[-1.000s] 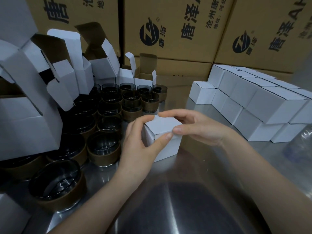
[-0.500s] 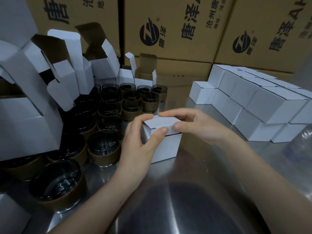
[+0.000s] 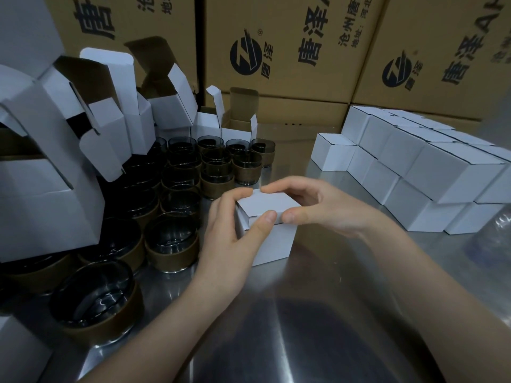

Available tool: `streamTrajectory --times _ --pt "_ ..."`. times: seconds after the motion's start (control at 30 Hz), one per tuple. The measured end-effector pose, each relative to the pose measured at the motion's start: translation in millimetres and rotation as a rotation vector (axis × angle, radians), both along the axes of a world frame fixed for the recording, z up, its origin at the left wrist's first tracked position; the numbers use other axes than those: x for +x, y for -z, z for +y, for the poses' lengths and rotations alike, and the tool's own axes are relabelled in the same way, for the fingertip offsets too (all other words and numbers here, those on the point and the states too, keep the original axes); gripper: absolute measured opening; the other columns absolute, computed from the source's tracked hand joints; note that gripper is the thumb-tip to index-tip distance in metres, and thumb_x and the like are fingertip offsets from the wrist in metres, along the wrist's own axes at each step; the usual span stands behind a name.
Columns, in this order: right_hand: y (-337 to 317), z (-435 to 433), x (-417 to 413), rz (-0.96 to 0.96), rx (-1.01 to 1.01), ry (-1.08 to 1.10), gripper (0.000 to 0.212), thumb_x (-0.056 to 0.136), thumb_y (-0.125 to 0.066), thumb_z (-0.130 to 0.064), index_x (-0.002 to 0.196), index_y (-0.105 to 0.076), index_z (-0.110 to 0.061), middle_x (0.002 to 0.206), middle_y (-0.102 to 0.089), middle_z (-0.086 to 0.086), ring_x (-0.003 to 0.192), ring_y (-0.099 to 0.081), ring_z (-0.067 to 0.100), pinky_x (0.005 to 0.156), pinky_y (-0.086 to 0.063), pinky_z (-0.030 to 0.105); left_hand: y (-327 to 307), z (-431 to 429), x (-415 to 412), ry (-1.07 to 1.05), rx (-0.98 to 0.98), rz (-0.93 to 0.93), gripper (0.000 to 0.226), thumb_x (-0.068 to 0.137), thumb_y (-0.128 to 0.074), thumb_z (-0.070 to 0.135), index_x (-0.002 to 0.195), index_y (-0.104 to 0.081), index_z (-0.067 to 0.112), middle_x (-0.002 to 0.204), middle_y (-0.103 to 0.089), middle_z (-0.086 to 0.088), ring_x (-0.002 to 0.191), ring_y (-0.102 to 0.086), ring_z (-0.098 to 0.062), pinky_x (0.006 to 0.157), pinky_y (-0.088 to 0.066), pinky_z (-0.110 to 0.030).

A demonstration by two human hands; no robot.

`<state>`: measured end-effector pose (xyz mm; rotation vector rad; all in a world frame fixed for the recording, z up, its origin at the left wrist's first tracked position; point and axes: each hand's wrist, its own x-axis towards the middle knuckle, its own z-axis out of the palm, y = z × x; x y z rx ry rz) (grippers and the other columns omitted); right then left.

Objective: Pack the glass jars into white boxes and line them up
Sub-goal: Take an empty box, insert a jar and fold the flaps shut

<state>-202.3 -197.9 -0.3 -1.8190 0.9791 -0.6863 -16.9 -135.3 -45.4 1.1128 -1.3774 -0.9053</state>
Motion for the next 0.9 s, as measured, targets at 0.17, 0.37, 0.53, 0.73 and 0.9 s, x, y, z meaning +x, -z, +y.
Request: streamTrajectory --times 0.17,0.37,0.53,0.73,0.9 --pt "0.4 0.6 -0.1 0.023 0.001 -0.007 0.039 0.081 -0.069 -0.027 0.12 -0.064 -0.027 0.124 -0.064 -0.002 0.119 -0.058 0.013 0.099 -0.048 0.028 -1.0 0.0 -0.6 -0.007 -0.005 -0.005 0.048 0.076 -0.058 0.049 0.12 -0.052 0.032 0.128 -0.048 0.011 0.121 -0.047 -0.003 0.107 -0.04 -0.038" --pt "2.0 0.1 0.9 -0.014 0.005 0.021 0.035 0.087 -0.058 -0.032 0.12 -0.064 -0.021 0.128 -0.063 0.004 0.122 -0.056 0.022 0.104 -0.043 0.036 -2.0 0.6 -1.7 -0.005 0.004 0.011 0.046 0.075 -0.058 0.049 0.118 -0.052 0.033 0.127 -0.047 0.013 0.119 -0.047 -0.001 0.107 -0.041 -0.037" --pt "1.0 -0.3 1.5 0.004 0.013 0.014 0.036 0.084 -0.061 -0.029 0.119 -0.064 -0.021 0.124 -0.064 0.002 0.115 -0.058 0.012 0.097 -0.046 0.028 -2.3 0.7 -1.9 -0.005 0.007 0.013 0.046 0.074 -0.057 0.047 0.118 -0.052 0.032 0.127 -0.045 0.013 0.116 -0.045 0.006 0.106 -0.04 -0.031" --pt "0.3 0.0 1.9 0.003 0.017 0.0 0.036 0.083 -0.063 -0.028 0.119 -0.063 -0.02 0.123 -0.063 0.002 0.116 -0.058 0.014 0.095 -0.048 0.026 -1.3 -0.1 -1.3 0.001 -0.002 -0.002 0.042 0.078 -0.06 0.046 0.117 -0.051 0.032 0.127 -0.045 0.012 0.116 -0.045 0.006 0.106 -0.039 -0.029" --pt "1.0 -1.5 2.1 -0.017 0.033 -0.016 0.036 0.082 -0.064 -0.025 0.118 -0.062 -0.02 0.12 -0.063 -0.001 0.114 -0.058 0.011 0.094 -0.047 0.028 -0.1 -0.4 -0.9 0.013 -0.007 0.004 0.036 0.079 -0.062 0.043 0.112 -0.051 0.036 0.127 -0.045 0.013 0.112 -0.044 0.012 0.103 -0.04 -0.027"
